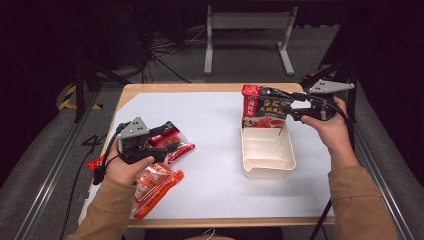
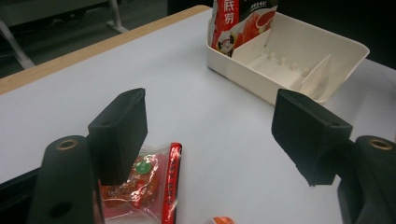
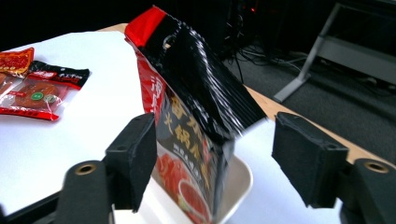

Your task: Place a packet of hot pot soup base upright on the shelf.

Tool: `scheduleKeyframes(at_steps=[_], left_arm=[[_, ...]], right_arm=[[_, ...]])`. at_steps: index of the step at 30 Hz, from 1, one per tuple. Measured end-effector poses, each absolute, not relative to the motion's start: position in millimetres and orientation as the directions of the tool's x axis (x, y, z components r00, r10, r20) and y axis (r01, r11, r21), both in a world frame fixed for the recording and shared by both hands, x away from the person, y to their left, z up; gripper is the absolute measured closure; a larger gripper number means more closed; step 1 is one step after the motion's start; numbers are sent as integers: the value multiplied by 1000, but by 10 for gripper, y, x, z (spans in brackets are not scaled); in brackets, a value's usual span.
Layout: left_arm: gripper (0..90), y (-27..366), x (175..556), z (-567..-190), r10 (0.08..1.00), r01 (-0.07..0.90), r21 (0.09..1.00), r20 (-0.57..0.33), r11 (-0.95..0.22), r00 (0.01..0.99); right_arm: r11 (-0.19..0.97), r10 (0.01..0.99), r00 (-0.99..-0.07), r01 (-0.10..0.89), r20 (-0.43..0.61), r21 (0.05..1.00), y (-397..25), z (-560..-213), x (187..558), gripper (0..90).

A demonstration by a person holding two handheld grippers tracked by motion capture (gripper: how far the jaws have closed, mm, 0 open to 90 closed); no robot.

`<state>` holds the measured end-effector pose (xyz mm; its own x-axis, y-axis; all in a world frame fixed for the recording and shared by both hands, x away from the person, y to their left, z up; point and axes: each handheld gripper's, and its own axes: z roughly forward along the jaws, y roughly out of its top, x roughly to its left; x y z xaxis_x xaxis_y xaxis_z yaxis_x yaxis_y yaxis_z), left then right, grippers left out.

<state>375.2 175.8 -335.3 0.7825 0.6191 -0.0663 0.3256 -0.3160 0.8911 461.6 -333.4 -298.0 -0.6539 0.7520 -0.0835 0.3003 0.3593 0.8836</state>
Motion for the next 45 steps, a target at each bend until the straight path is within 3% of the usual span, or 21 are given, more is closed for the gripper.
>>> scheduleKeyframes(at_steps=[14, 27, 45], left_arm=[[261, 2005, 3767, -3282, 644, 323, 895, -55, -307, 763], [269, 2270, 3784, -3256, 665, 343, 880, -42, -329, 746], [248, 2589, 3819, -3317, 713, 383, 858, -27, -343, 700]], right_arm=[[335, 785, -618, 367, -42, 867, -3510, -3042, 4309, 244], [333, 794, -607, 413, -16, 848, -3570, -3270, 4088, 281], [349, 818, -574, 450, -33, 822, -3673, -3638, 4058, 307]])
